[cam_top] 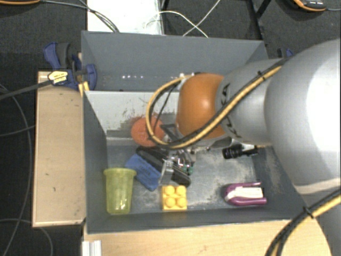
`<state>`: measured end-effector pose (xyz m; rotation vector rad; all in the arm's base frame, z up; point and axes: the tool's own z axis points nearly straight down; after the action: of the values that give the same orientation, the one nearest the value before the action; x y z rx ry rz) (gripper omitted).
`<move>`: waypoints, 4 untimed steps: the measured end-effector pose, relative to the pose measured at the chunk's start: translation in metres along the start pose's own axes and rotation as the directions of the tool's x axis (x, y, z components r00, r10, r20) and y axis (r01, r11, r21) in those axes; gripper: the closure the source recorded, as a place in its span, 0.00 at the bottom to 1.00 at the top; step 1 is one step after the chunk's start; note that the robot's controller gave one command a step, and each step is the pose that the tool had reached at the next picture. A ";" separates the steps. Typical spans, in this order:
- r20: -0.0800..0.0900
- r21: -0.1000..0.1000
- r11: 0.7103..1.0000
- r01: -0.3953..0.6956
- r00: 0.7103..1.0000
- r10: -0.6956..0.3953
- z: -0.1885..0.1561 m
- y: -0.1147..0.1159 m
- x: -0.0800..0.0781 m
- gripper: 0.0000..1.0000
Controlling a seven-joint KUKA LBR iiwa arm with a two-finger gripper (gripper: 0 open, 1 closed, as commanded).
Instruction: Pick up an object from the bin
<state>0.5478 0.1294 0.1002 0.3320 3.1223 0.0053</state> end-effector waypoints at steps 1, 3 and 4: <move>0.007 -0.003 0.977 -0.215 0.977 0.215 0.028 -0.001 -0.003 0.00; 0.005 -0.011 0.971 -0.238 0.971 0.238 0.023 -0.009 -0.005 1.00; 0.004 -0.011 0.971 -0.237 0.971 0.237 0.019 -0.010 -0.004 1.00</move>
Offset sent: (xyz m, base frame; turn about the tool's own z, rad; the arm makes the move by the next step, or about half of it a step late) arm -0.0017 -0.0144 -0.0302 0.2448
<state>0.5493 0.1194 0.0812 0.7010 3.0543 0.0205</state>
